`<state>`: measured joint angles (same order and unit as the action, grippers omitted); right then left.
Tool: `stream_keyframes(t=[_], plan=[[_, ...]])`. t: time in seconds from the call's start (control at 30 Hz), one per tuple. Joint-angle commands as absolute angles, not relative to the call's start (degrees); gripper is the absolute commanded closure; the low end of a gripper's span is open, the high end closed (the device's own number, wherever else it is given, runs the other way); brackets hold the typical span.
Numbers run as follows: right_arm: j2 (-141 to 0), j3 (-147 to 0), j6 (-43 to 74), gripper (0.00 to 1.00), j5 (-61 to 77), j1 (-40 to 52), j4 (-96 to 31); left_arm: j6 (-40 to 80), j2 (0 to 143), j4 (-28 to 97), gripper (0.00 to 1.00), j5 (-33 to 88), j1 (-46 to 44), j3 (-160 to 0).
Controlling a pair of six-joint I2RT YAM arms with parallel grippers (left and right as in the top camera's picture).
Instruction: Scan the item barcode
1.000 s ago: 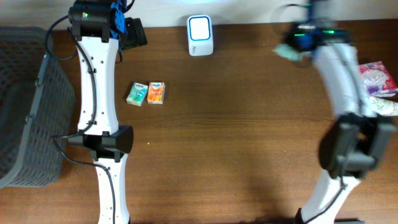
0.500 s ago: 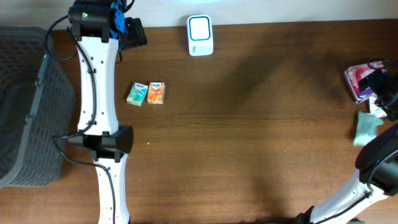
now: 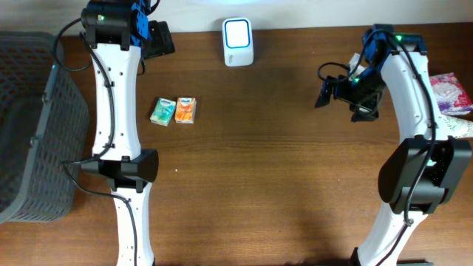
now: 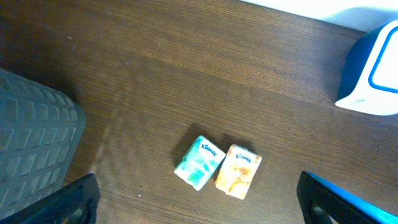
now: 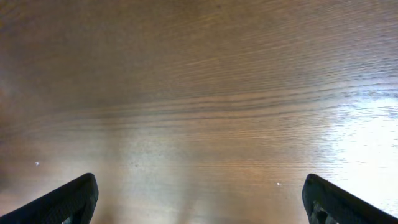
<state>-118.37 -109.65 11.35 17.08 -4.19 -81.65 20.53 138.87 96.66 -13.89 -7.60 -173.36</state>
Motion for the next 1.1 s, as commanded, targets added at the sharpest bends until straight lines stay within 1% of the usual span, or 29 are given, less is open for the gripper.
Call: stream_keyframes(t=[0.0,0.17,0.3,0.37,0.47,0.53,0.67,0.73,0.77,0.87,0.93,1.07], plan=[[-118.69,-109.4,10.7,0.01,17.34,-3.42,-79.13,20.25,138.63,96.73,0.01,-13.91,-7.86,-173.47],[-118.69,-109.4,12.93,0.01,17.91,-2.94,-74.87,20.23,138.63,96.73,0.01,-13.91,-7.86,-173.47],[-118.69,-109.4,12.95,0.01,19.44,0.84,-70.61,20.25,138.63,96.71,0.01,-13.91,-7.86,-173.47],[-118.69,-109.4,14.63,0.01,20.58,4.25,-63.31,20.25,138.63,96.71,0.01,-13.91,-7.86,-173.47],[-118.74,-109.38,22.2,0.01,20.58,9.78,-52.45,20.23,138.63,96.71,0.01,-13.91,-7.86,-173.47],[-119.5,-109.4,23.03,0.01,20.36,15.4,-44.97,20.23,138.63,96.71,0.01,-13.91,-7.86,-173.47],[-120.7,-109.4,23.07,0.01,11.84,19.88,-41.98,20.25,138.63,96.73,0.01,-13.91,-7.86,-173.47],[-120.7,-109.4,23.03,0.01,10.2,18.22,-44.01,20.23,138.63,96.71,0.01,-13.91,-7.86,-173.47],[-120.7,-109.4,22.98,0.01,7.27,16.14,-47.46,20.23,138.63,96.73,0.01,-13.91,-7.7,-173.47],[-120.7,-109.4,22.98,0.01,-8.16,9.91,-57.12,20.25,138.63,96.71,0.01,-13.91,-7.73,-173.47],[-120.7,-109.4,23.0,0.01,-9.28,5.06,-62.37,20.23,138.63,96.73,0.01,-13.91,-7.77,-173.47],[-120.7,-109.4,23.0,0.01,-9.3,-0.91,-62.19,20.25,138.63,96.73,0.01,-13.91,-7.73,-173.47]])
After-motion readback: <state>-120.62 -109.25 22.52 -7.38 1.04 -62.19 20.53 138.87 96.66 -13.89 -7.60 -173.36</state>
